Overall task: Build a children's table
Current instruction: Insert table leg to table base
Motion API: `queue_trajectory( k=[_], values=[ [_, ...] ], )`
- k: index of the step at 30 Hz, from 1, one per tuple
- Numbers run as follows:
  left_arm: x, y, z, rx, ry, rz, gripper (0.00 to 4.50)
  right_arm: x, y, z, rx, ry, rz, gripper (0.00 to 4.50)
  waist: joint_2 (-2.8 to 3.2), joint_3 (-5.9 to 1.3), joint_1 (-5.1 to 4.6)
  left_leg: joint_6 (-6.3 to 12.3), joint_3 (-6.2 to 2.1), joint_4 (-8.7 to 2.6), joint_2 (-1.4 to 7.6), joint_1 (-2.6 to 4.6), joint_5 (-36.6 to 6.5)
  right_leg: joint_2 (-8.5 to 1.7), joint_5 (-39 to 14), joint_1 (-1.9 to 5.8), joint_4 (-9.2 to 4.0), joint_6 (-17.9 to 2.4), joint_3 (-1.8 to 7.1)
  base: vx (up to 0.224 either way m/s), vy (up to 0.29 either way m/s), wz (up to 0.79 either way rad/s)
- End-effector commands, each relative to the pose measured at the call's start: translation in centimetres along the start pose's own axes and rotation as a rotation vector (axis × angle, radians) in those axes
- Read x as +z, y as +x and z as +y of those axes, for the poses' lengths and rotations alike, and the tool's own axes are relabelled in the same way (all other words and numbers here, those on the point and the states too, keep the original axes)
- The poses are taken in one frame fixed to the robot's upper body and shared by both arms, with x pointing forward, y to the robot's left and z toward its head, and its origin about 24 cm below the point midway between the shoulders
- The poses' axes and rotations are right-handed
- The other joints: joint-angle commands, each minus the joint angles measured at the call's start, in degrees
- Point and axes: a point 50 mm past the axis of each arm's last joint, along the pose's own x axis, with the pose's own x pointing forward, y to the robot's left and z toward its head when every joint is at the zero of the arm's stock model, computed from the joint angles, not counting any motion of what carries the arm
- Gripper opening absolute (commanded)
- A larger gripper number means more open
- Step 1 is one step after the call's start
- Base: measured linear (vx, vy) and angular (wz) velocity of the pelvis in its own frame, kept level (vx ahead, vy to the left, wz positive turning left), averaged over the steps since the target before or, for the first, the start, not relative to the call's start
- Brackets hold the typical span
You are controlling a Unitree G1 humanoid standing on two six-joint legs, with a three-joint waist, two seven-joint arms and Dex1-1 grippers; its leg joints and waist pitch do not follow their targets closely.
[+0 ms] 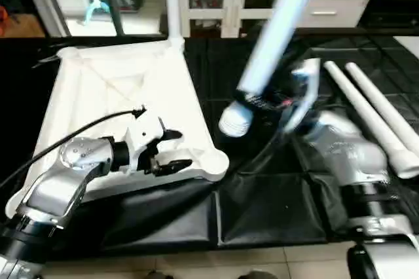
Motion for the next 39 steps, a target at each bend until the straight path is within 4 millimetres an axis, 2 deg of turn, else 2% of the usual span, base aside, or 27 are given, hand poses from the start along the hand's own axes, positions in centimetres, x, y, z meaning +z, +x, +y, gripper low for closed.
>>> queue_trajectory(
  k=[1,2,4,7,9,11,13,17,23,30,32,35,36,39],
  values=[
    [-0.1,-0.2,0.0,-0.016,0.022,0.028,3.74,0.7,0.5,0.0,0.015,-0.081,-0.004,1.85,-0.25,-3.33,-0.33,-1.67,-0.89,-4.98,0.99,1.73,-18.6,-3.36,-25.1,1.20,-6.39,-8.8,2.43,0.000,0.000,0.00],
    [-0.1,-0.2,0.0,-0.016,0.022,0.028,3.74,0.7,0.5,0.0,0.015,-0.081,-0.004,1.85,-0.15,-3.28,-0.26,-1.85,-0.97,-5.06,1.07,1.82,-19.2,-3.36,-25.6,1.06,-6.36,-8.7,2.42,0.000,0.000,0.00],
    [-0.8,-0.3,-0.2,-0.050,0.004,0.074,3.74,0.5,1.0,0.3,0.013,-0.131,0.000,1.85,-0.57,-2.91,-0.39,-1.97,-1.01,-5.25,1.08,1.76,-20.1,-3.26,-26.3,0.84,-6.44,-8.4,2.38,0.000,0.000,0.00],
    [-1.4,-0.5,-0.5,-0.082,-0.009,0.115,3.74,0.3,1.3,0.6,0.017,-0.150,-0.002,1.85,-0.50,-2.76,-0.55,-2.23,-1.21,-5.46,1.10,1.69,-21.2,-3.36,-27.4,0.77,-6.50,-7.8,2.44,0.000,0.000,0.00],
    [-1.6,-0.8,-1.0,-0.130,-0.028,0.136,3.37,0.1,1.7,0.8,0.018,-0.147,-0.021,1.85,-0.58,-2.65,-0.53,-2.14,-1.18,-5.52,1.10,1.81,-21.2,-3.42,-27.2,0.64,-6.50,-8.0,2.58,0.000,0.000,0.00],
    [-1.6,-0.8,-1.2,-0.144,-0.032,0.141,3.34,0.1,1.8,0.9,0.018,-0.147,-0.028,1.85,-0.59,-2.64,-0.65,-2.12,-1.22,-5.64,1.13,1.64,-20.8,-3.42,-26.8,0.74,-6.42,-8.1,2.60,0.000,0.000,0.00],
    [-1.7,-0.9,-1.3,-0.151,-0.022,0.161,3.19,0.0,1.9,1.1,0.031,-0.136,-0.032,1.85,-0.59,-2.58,-0.61,-1.90,-0.99,-5.64,1.16,1.98,-20.4,-3.25,-25.0,0.54,-6.50,-8.8,2.73,0.000,0.000,0.00],
    [-2.2,-1.1,-0.9,-0.118,0.009,0.197,3.19,-0.3,2.1,1.7,0.063,-0.118,-0.038,1.85,-0.82,-2.49,-0.49,-1.55,-0.98,-5.84,1.24,1.55,-18.7,-3.31,-23.0,0.98,-6.26,-9.1,2.75,0.000,0.000,0.00],
    [-2.8,-1.9,-0.5,-0.107,0.008,0.230,3.16,-0.8,1.7,2.0,0.079,-0.106,-0.029,1.85,-0.83,-2.39,-0.72,-1.71,-1.03,-6.02,1.29,1.52,-18.8,-3.30,-22.4,0.95,-6.19,-9.4,2.75,0.000,0.000,0.00],
    [-3.4,-3.0,-0.3,-0.097,-0.012,0.253,3.16,-1.0,1.5,2.2,0.087,-0.090,-0.030,1.85,-0.89,-2.20,-1.00,-2.09,-0.99,-6.28,1.39,1.51,-19.1,-3.26,-19.6,1.04,-5.95,-10.8,2.80,0.000,0.000,0.00],
    [-3.5,-3.2,-0.4,-0.098,-0.013,0.255,2.89,-1.0,1.5,2.2,0.090,-0.086,-0.031,1.85,-1.08,-2.11,-1.25,-1.94,-0.95,-6.30,1.40,1.49,-19.1,-3.31,-19.8,1.06,-6.03,-10.9,2.84,0.000,0.000,0.00],
    [-3.5,-3.4,-0.5,-0.103,-0.016,0.255,2.89,-1.0,1.4,2.3,0.091,-0.084,-0.032,1.85,-1.08,-2.09,-1.40,-1.92,-0.96,-6.36,1.47,1.56,-19.2,-3.34,-20.3,1.03,-6.07,-10.6,2.88,0.000,0.000,0.00],
    [-3.5,-3.4,-0.5,-0.103,-0.016,0.255,2.63,-1.0,1.4,2.3,0.091,-0.084,-0.032,1.85,-1.06,-2.09,-1.38,-1.88,-0.96,-6.37,1.47,1.57,-19.1,-3.37,-20.3,1.05,-6.09,-10.6,2.90,0.000,0.000,0.00],
    [-3.8,-3.9,-0.8,-0.111,-0.021,0.263,2.46,-0.9,1.2,2.3,0.091,-0.079,-0.035,1.85,-1.16,-1.98,-1.36,-1.73,-0.89,-6.42,1.50,1.65,-18.9,-3.39,-20.6,0.92,-6.20,-10.6,2.96,0.000,0.000,0.00]
  ],
)
